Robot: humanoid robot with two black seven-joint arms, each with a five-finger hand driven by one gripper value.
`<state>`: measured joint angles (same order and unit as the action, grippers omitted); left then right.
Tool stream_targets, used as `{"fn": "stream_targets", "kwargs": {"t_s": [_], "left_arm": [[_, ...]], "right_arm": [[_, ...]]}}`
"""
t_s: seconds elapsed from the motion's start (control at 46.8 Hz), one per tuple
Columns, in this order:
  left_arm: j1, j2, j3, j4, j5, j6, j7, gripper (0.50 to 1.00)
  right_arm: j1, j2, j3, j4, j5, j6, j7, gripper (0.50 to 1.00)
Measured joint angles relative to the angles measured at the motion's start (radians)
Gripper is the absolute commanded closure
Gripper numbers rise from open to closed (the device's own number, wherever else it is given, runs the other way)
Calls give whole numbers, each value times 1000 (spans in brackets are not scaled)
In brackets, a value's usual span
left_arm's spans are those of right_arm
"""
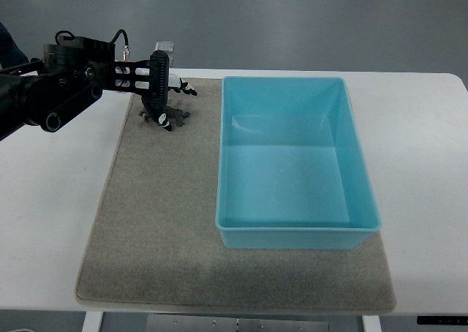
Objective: Place brown hippo in blue box with left hand
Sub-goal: 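Tighten the left hand's grip and lift the hippo off the mat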
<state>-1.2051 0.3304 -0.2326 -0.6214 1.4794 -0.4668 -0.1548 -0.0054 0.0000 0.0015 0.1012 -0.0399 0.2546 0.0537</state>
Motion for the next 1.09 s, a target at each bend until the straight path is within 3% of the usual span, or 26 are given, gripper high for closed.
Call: {"fn": "stream_targets", "kwargs": {"t_s": [0.492, 0.62, 0.855, 1.005, 1.091], "left_arm": [[1, 11, 28, 0, 10, -14, -3, 557], [1, 14, 35, 0, 10, -12, -3, 596], [21, 13, 33, 0, 9, 1, -5, 600], [28, 12, 32, 0, 7, 7, -5, 649], [30, 12, 34, 0, 7, 21, -5, 720]], "right_arm": [[-1, 0, 0, 0, 0, 0, 0, 564], [0, 0, 0, 0, 0, 0, 0, 564], [0, 0, 0, 0, 0, 0, 0, 564], [0, 0, 0, 0, 0, 0, 0, 564], [0, 0, 0, 0, 0, 0, 0, 564]]}}
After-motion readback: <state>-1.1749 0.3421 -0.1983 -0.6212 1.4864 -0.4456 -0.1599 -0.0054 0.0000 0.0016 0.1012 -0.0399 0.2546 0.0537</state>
